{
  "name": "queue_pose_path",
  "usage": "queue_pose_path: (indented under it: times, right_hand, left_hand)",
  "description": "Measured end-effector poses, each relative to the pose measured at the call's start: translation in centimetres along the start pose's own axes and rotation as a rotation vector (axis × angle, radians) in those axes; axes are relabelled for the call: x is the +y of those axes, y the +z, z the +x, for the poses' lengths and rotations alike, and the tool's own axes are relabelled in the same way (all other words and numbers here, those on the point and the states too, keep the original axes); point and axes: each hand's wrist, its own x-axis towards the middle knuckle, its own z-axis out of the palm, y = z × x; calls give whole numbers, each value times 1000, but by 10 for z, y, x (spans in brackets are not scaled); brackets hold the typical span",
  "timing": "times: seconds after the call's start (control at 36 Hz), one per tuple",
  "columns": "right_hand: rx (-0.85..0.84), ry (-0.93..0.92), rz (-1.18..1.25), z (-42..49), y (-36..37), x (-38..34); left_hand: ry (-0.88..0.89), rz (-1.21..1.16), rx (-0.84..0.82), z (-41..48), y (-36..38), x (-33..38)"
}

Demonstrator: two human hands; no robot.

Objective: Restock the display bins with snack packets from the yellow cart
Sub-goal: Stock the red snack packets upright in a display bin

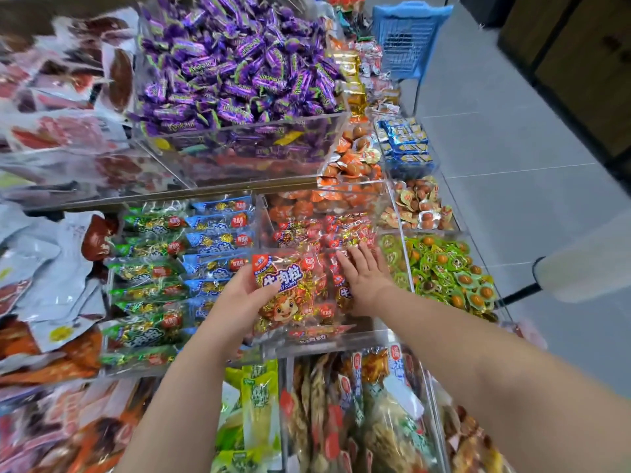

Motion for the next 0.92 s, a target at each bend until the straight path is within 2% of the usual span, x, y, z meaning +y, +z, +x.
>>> queue_pose_path:
  times: [0.08,0.19,0.25,0.28,0.33,0.36,0.42,0.5,0.58,0.69,0.75,0.83,0.92]
  right_hand:
    - [63,-33,341,-10,-15,6]
    - [345,-56,1125,-34,-59,8]
    - [343,-164,1365,-50,-80,8]
    - [285,-242,1394,-59,-89,7]
    - [215,-356,1230,-73,-102,3]
    - [236,-381,1102,-77,-106,2]
    - [263,-374,886,-77,-109,4]
    - [150,-316,639,-79,-112,14]
    - [100,-235,508,-80,-115,29]
    - [80,-134,227,-77,-115,33]
    - [24,-94,112,-72,-106,24]
    - [-22,-49,47,-62,-82,6]
    - [-52,-6,-103,-52,-56,-7]
  left_hand:
    - [37,81,-43,1,2,3]
    - [116,192,-40,2,11,11]
    - [131,211,-43,4,19,14]
    - [150,198,-57,4,22,15]
    - [177,174,-99,4,30,18]
    - [187,174,-121,4,33,18]
    - [185,176,-172,4,39,19]
    - [225,267,-176,4,41,19]
    - [321,440,-6,6,30,17]
    - [487,894,324,16,7,13]
    - [383,1043,377,24,-1,8]
    - [195,1189,361,32,-5,-5]
    - [216,1272,384,36,-4,-17]
